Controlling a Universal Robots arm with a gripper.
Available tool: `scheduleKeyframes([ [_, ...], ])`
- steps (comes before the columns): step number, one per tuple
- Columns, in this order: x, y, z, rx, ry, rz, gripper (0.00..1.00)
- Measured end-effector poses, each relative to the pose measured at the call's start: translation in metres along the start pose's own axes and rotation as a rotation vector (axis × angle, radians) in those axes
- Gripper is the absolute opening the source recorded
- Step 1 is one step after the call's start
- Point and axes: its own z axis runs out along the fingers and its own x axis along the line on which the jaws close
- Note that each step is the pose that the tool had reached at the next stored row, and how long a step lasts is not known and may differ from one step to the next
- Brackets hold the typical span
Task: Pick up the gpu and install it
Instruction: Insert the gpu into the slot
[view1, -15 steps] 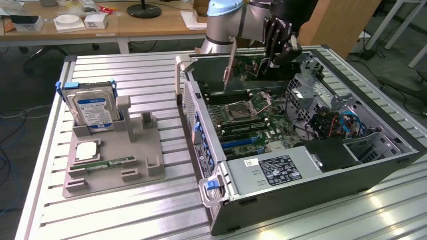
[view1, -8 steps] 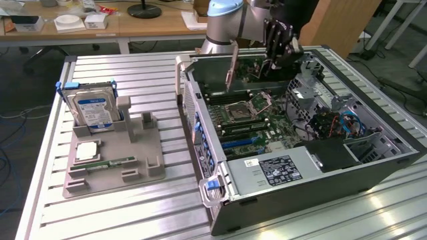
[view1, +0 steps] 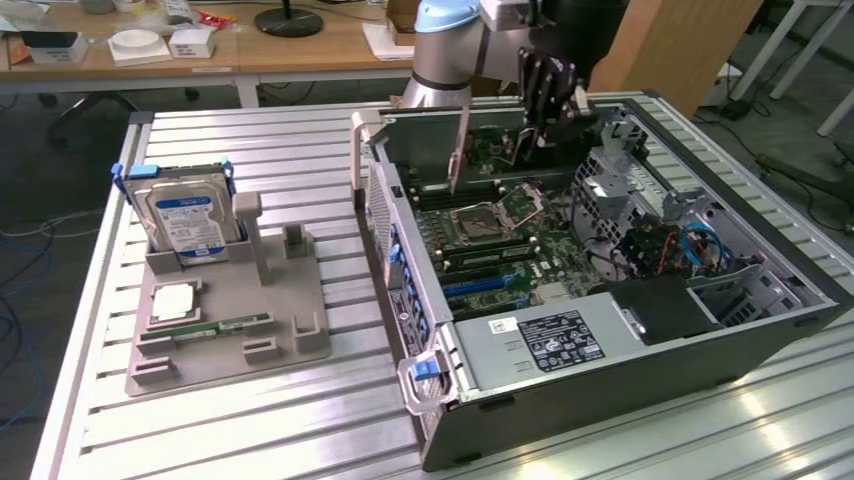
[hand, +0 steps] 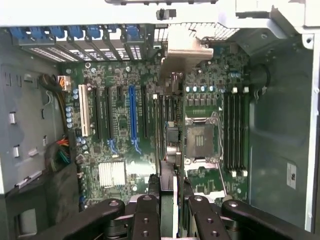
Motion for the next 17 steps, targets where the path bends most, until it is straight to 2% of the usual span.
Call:
scheduleKeyframes([
  [6,0.002,0.0041,0.0104,0.0003,0.0023,0.007,0.27],
  [7,0.002,0.0046,0.0112,0.0005,0.0051,0.007,0.27],
  [9,0.003,0.0057,0.012,0.0011,0.0178,0.006,0.27],
  [11,0.003,0.0066,0.0141,-0.0005,0.0233,0.006,0.27],
  [13,0.004,0.0069,0.0173,-0.0028,0.0248,0.005,0.27],
  [17,0.004,0.0086,0.0245,-0.0067,0.0242,-0.019,0.27],
])
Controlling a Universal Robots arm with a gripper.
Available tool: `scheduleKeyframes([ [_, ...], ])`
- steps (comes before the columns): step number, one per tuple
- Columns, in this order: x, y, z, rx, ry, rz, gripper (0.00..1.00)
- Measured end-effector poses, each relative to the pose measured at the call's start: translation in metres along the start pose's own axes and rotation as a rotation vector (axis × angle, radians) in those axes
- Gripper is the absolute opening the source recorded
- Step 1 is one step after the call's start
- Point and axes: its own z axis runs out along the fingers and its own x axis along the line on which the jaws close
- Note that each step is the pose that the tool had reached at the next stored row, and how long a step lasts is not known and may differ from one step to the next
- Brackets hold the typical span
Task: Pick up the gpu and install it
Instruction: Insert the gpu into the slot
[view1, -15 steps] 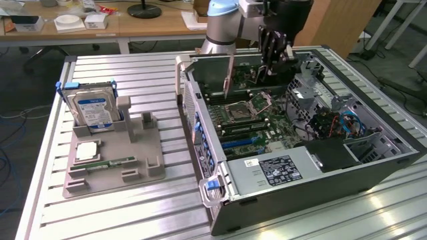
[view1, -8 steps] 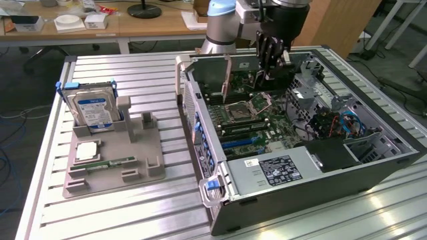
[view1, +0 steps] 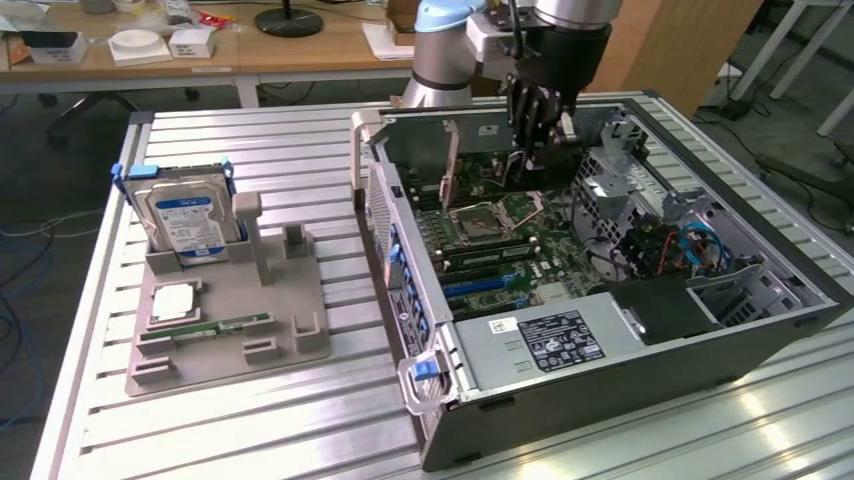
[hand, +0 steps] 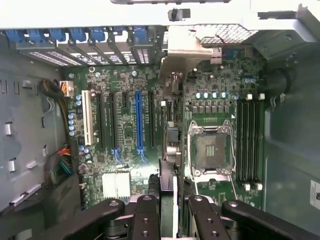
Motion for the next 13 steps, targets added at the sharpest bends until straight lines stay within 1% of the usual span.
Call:
scheduleKeyframes([
  [3,0.0005,0.0003,0.005,-0.0058,-0.0007,-0.024,0.27],
  [6,0.001,0.0004,0.0075,-0.0101,-0.001,-0.043,0.27],
  [8,0.0012,0.0005,0.0087,-0.0107,-0.0015,-0.06,0.27],
  [13,0.0065,0.001,0.0115,-0.0109,-0.0015,-0.063,0.27],
])
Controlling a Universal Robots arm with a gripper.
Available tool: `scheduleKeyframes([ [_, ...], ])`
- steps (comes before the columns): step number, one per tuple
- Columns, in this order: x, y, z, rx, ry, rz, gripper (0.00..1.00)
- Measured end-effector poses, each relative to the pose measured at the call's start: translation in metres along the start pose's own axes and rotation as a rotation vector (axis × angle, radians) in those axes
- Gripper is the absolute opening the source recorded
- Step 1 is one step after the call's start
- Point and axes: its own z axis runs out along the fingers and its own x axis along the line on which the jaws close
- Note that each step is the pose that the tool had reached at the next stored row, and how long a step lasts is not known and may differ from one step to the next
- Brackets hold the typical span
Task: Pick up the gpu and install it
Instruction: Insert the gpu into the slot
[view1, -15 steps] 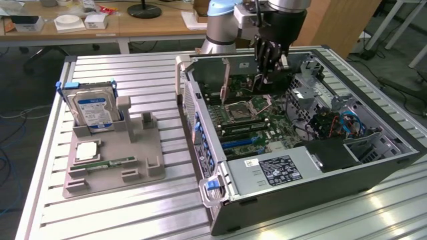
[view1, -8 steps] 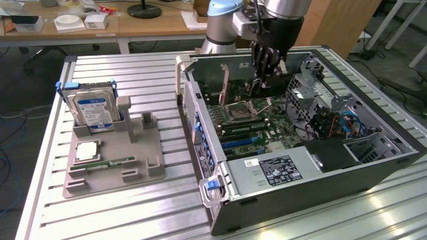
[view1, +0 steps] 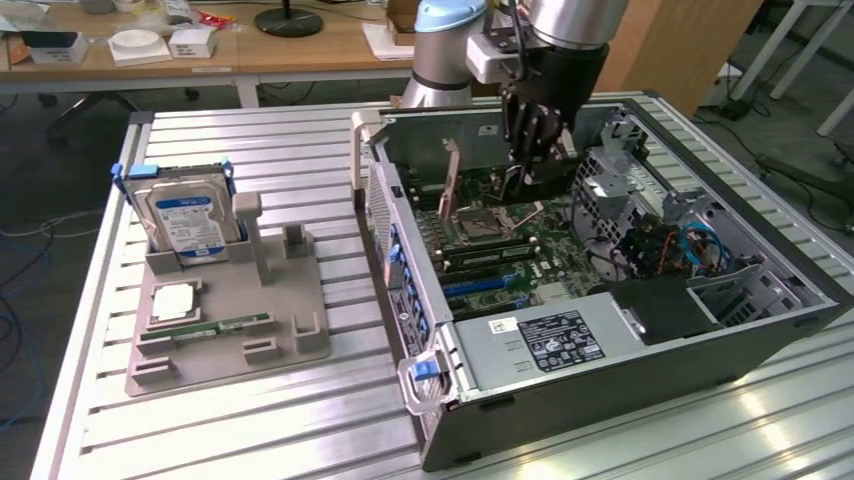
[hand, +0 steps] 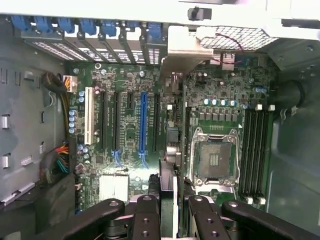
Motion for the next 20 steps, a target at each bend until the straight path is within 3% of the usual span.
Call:
scheduleKeyframes([
  [3,0.011,0.001,0.0067,0.0012,0.0017,0.072,0.27],
  [11,0.013,0.005,0.0168,0.0013,0.0016,0.072,0.27],
  [20,0.018,0.0121,0.0192,0.0011,0.0017,0.072,0.27],
])
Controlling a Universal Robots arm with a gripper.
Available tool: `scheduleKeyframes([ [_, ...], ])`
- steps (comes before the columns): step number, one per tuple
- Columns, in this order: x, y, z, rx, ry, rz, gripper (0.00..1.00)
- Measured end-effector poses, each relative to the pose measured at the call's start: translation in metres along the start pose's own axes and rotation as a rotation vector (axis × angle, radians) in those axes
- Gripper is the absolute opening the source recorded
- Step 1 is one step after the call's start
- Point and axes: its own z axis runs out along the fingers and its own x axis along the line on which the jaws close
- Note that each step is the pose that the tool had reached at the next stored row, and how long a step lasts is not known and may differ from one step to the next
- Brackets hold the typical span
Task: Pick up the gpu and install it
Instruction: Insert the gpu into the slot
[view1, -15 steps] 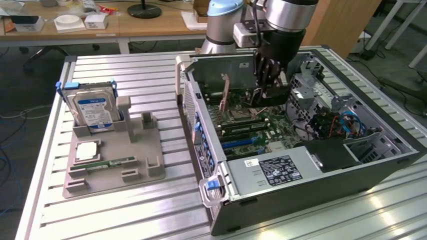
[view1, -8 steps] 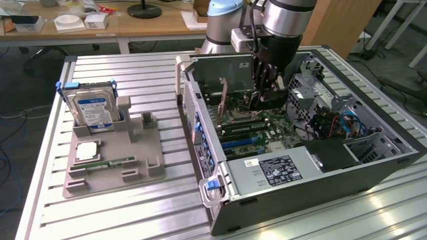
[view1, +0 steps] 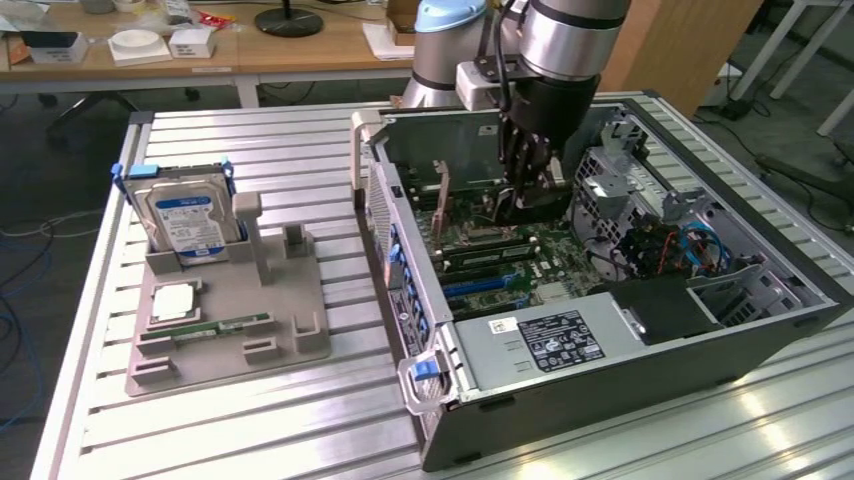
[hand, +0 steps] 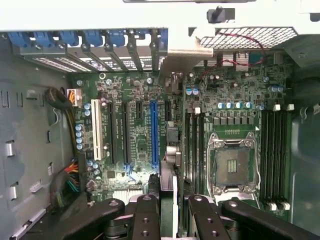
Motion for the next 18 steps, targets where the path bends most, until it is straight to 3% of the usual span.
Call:
scheduleKeyframes([
  [4,0.0047,0.0001,0.0016,0.0002,0.0019,0.0,0.27],
  [8,0.0055,0.0009,0.0051,0.0005,0.009,0.0,0.27],
  [18,0.0076,0.0051,0.01,0.0005,0.0095,0.0,0.27],
])
